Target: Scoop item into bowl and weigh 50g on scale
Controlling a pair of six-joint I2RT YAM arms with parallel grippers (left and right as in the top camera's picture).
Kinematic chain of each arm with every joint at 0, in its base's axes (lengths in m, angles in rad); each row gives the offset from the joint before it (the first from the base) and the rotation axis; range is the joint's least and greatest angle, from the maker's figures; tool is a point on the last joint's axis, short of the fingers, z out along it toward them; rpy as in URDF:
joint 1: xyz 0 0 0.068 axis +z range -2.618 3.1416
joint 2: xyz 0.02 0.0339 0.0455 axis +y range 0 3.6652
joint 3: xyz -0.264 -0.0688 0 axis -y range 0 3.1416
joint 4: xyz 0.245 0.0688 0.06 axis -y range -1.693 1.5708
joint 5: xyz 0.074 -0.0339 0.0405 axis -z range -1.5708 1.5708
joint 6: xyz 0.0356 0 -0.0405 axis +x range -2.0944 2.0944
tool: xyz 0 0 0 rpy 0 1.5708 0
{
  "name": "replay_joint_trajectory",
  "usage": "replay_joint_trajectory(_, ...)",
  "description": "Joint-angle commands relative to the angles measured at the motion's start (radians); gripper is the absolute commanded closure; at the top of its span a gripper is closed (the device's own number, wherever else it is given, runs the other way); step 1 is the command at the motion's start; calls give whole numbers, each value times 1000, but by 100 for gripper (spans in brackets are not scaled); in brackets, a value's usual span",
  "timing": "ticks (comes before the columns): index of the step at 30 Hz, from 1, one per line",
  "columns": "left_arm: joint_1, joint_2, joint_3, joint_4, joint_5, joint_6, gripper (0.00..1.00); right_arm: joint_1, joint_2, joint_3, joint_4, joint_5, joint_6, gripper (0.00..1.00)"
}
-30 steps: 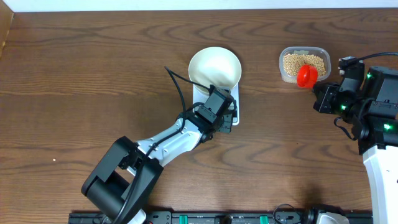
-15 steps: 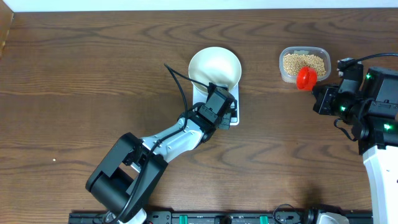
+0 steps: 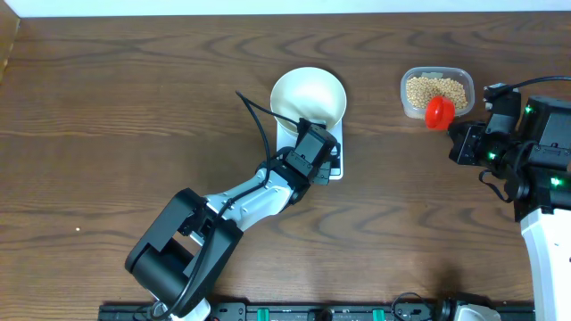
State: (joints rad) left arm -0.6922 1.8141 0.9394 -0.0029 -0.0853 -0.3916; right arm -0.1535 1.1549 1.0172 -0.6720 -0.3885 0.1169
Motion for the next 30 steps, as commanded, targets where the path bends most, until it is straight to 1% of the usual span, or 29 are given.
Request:
replay_joint_trajectory(1,2,23,-2,-21,-20,13,93,-5,-1,17,-1,1,-18,99)
replay_joint_trajectory(6,1,38,-2,-26,-20,13,93,-5,-1,17,-2,1,-18,99)
replay_joint_trajectory(9,1,56,-2,-26,23,38,93,-5,-1,17,-2,1,-18,99)
replay_joint_trajectory(12,0,58,-2,-27,33,43,93,-5,-1,17,-2,1,-18,99)
replay_joint_trajectory(20,1,58,-2,-90,32,48,93,-5,-1,17,-2,1,-18,99)
replay_joint_trajectory(30,2,58,-2,-101,32,51,93,-5,-1,17,-6,1,-18,99)
